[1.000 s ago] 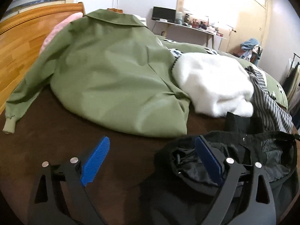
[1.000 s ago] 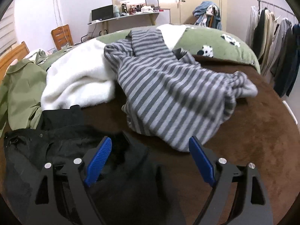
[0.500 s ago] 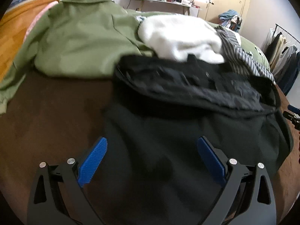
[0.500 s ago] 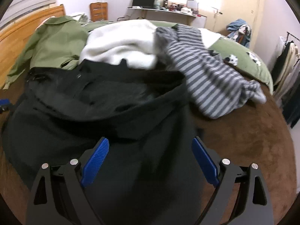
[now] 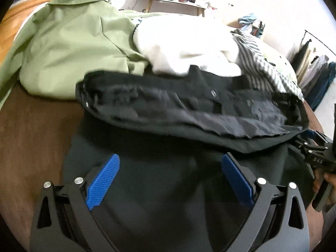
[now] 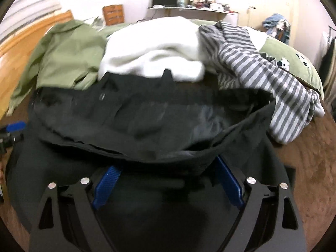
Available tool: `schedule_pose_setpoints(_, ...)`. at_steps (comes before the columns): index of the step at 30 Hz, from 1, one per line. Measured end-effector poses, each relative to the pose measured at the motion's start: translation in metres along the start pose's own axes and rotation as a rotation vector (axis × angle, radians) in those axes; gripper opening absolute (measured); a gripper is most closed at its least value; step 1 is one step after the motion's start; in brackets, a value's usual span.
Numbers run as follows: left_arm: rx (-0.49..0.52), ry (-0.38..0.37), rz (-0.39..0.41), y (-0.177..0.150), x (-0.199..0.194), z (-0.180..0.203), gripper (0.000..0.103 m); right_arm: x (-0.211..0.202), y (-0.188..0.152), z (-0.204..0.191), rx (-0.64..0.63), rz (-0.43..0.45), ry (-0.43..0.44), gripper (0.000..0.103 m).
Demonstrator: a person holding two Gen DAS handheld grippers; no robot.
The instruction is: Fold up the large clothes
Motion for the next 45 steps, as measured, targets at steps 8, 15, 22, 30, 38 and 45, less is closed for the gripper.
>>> schedule_pose_setpoints(8, -0.032, 0.146, -0.023, 0.035, 0.046, -0.042, 0.095, 0.045, 0.046, 0.01, -0.005, -0.002, -0.083, 0.086)
schedule_pose_setpoints(15, -0.062, 0.207, -0.105, 0.027, 0.092, -0.073, 0.096, 0.099, 0.047, 0.031, 0.048, -0.07, -0.13, 0.087)
schedule_pose_setpoints(22, -0.08, 0.208, -0.127, 0.029, 0.116, -0.088, 0.097, 0.13, 0.041, 0.043, 0.095, -0.092, -0.12, 0.094)
schedule_pose_setpoints(30, -0.08, 0.217, -0.111, 0.033, 0.112, -0.087, 0.097, 0.119, 0.05, 0.041, 0.115, -0.015, -0.079, 0.097)
schedule_pose_setpoints(38, -0.059, 0.172, -0.015, 0.032, 0.044, -0.071, 0.096, 0.052, 0.049, -0.008, 0.062, 0.024, 0.025, 0.097)
schedule_pose_setpoints(45, -0.025, 0.169, -0.032, -0.021, 0.008, -0.061, 0.096, 0.055, 0.024, -0.076, 0.044, -0.042, 0.082, 0.097)
Point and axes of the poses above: each gripper's, at about its wrist camera, not at the fingertips, and x roughly the way its jaws point, z to its right, y to its top, the point moved 9 cm from there along x, roughly the way its jaws point, and after that the axes turned 9 degrees about x, right-handed, at the moved point
